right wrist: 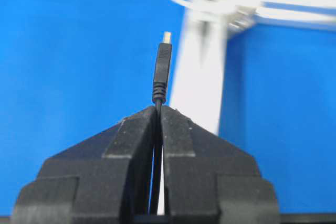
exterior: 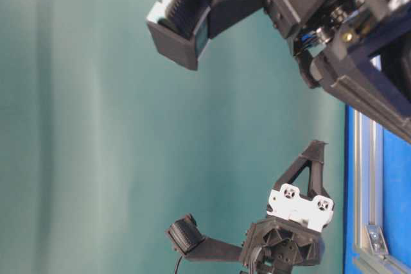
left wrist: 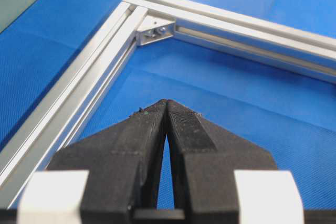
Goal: Insert the wire through the string loop located on the left side.
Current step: 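Align the USB plug with the zip-tie loop at the frame corner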
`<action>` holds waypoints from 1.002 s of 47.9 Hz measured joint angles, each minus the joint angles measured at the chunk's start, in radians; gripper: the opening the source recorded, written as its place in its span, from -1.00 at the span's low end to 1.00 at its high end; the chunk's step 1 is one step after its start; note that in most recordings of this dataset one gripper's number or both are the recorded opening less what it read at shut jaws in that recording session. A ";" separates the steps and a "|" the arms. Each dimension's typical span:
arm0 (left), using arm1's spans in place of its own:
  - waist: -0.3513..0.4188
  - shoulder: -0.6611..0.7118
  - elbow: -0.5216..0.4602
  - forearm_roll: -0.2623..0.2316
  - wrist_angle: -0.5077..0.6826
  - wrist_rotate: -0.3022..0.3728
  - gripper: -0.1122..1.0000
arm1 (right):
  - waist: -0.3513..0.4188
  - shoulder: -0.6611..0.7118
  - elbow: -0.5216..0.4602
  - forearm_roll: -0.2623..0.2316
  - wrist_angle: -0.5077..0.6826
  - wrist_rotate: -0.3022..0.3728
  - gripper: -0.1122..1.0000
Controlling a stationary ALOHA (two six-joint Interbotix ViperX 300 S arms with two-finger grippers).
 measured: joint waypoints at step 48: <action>0.000 0.000 -0.002 0.000 -0.002 0.000 -0.79 | -0.031 0.138 -0.176 -0.002 -0.003 -0.005 -0.97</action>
